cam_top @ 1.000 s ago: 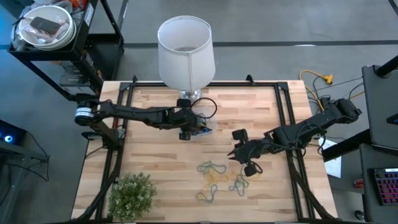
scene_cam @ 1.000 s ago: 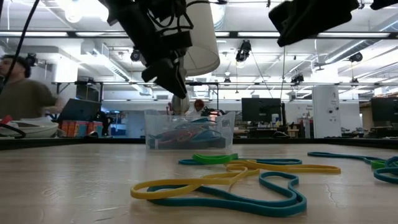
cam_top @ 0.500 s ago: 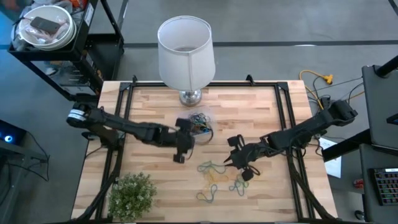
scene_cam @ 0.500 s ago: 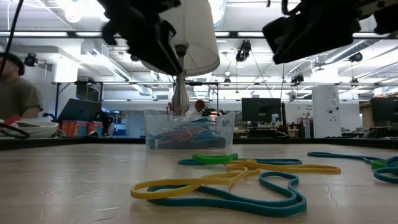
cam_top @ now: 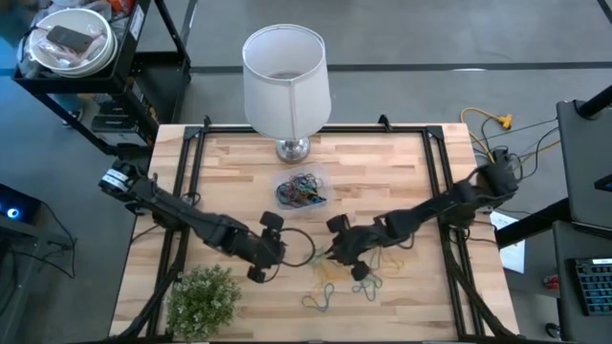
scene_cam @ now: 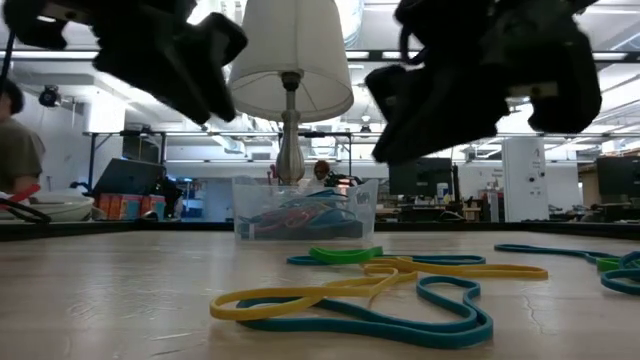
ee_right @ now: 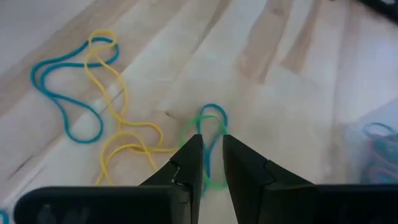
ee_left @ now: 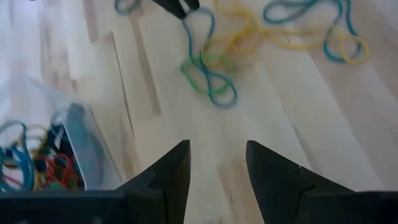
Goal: Pick and place rubber bands into bin
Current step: Put the green rubber band into the transparent container
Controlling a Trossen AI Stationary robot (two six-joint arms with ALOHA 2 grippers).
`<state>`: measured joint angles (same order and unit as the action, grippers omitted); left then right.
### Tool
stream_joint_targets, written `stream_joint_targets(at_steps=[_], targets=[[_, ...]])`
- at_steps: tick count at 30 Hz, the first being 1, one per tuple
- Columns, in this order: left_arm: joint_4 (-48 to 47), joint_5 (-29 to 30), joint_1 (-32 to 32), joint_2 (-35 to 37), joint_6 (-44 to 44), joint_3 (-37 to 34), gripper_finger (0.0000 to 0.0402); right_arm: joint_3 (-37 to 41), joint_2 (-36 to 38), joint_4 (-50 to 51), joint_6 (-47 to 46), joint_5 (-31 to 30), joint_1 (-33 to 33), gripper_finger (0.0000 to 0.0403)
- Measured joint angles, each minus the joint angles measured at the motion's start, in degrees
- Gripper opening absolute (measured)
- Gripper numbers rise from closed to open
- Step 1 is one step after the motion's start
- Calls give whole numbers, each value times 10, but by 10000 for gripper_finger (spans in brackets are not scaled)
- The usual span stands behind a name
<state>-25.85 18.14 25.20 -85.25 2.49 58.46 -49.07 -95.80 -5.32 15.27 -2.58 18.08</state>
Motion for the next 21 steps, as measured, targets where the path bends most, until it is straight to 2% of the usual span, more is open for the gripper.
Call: stream_joint_targets(at_steps=[5, 12, 21], targets=[[-18, 4, 3, 0, -22, -1, 140, -42, -56, 16, 2, 41, -12, 56], [-23, 25, 3, 0, -22, -3, 140, -95, -107, 86, -20, 46, -23, 56], [-22, 28, 3, 0, -22, -4, 140, -103, -113, 84, -29, 48, -25, 57]])
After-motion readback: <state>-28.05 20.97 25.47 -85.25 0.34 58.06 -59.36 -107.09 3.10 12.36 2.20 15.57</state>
